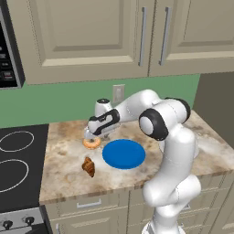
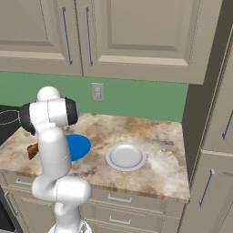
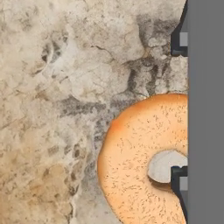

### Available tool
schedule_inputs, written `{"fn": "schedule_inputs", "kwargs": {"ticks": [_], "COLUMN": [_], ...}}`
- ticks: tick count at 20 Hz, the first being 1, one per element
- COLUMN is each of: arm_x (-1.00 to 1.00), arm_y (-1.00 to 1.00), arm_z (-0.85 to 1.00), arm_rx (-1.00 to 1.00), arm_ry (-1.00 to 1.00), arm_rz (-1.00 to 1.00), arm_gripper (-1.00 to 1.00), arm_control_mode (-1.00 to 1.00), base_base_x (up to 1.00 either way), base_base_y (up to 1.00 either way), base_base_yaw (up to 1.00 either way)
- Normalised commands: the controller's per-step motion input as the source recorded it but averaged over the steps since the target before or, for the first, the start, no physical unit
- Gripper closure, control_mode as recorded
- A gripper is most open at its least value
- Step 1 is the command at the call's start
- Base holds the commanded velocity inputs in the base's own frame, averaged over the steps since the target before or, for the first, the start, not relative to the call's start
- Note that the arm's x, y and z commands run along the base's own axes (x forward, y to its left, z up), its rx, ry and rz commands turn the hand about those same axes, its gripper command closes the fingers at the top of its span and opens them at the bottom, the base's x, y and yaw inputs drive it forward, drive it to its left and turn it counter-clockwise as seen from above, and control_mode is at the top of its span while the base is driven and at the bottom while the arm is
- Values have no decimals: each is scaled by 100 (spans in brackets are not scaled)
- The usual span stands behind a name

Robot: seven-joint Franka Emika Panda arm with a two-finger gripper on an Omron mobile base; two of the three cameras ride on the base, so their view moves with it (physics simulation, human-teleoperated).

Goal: Place the pastries on the plates.

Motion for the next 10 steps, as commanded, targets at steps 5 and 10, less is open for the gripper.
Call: {"fn": "schedule_inputs", "kwargs": {"ticks": [5, 10], "arm_x": [5, 1], "arm_y": [2, 4], "arm_z": [-33, -25], "arm_rx": [0, -1], "arm_ry": [0, 0], "arm_rz": [0, 0], "arm_gripper": [-100, 100], "arm_control_mode": [-100, -100], "base_base_x": [0, 0], "base_base_y": [0, 0], "base_base_yaw": [0, 0]}}
